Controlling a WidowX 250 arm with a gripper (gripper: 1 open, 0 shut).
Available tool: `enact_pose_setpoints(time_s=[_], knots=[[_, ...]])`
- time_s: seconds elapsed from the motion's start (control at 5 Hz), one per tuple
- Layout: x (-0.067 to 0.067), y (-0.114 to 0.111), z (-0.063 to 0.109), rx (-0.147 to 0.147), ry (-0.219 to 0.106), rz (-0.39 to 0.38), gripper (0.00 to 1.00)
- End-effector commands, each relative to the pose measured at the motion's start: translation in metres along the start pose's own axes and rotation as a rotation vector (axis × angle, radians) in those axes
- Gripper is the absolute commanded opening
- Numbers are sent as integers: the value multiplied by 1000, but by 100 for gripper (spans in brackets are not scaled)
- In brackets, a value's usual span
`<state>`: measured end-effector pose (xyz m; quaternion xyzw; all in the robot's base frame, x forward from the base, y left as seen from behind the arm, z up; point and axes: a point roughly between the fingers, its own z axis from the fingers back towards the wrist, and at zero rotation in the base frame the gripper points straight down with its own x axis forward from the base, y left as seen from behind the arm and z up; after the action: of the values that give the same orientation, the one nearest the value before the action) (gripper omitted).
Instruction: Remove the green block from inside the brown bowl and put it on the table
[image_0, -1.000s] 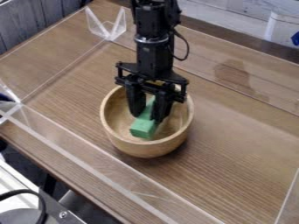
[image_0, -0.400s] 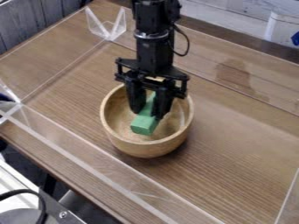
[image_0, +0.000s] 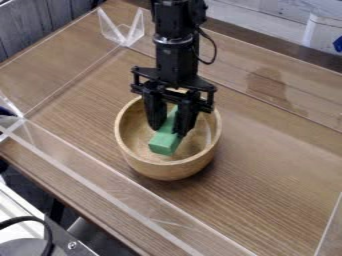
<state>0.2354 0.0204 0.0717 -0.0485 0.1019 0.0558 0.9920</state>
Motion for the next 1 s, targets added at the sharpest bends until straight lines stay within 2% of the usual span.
enact_pose_setpoints(time_s=[0.0, 0.4, 0.8], knots=[[6, -3, 26, 3, -97, -12, 0], [7, -12, 39, -8, -120, -28, 0], [8, -34, 47, -23, -134, -68, 0]])
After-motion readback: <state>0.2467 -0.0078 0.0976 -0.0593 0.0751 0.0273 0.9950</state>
